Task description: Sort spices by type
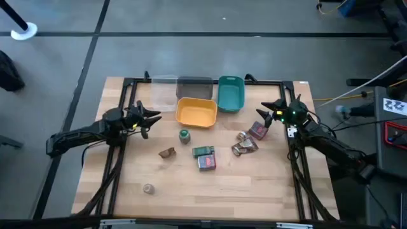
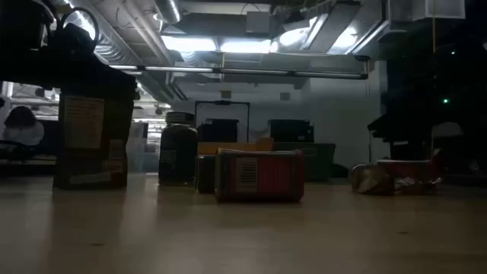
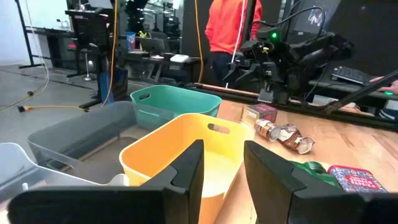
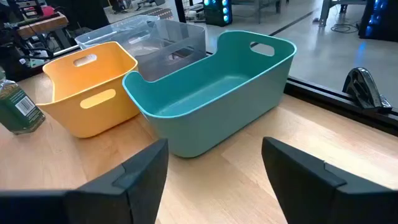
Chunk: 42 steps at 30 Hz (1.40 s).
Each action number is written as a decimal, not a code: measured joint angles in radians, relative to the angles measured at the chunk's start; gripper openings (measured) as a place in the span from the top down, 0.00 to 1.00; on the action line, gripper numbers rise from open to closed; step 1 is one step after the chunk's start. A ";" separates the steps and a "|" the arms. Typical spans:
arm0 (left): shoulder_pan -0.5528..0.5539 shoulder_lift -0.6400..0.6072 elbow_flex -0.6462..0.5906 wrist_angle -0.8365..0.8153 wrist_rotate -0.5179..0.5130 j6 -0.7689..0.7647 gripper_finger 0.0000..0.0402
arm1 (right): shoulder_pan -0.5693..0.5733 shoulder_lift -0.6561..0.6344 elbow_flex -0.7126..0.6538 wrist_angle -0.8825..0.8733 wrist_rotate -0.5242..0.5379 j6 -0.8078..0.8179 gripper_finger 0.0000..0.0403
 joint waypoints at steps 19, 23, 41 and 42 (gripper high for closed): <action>0.000 0.000 0.000 0.000 0.000 0.000 0.75 | 0.000 0.000 0.000 0.000 0.000 0.000 0.36; 0.000 0.000 0.000 0.000 0.000 0.000 0.75 | 0.000 0.000 0.000 0.000 0.000 0.000 0.36; 0.000 0.000 0.000 0.000 0.000 0.000 0.75 | 0.000 0.000 0.000 0.000 0.016 -0.026 0.36; 0.000 0.000 0.000 0.000 0.000 0.000 0.75 | 0.000 0.000 0.000 -0.002 0.039 -0.043 0.36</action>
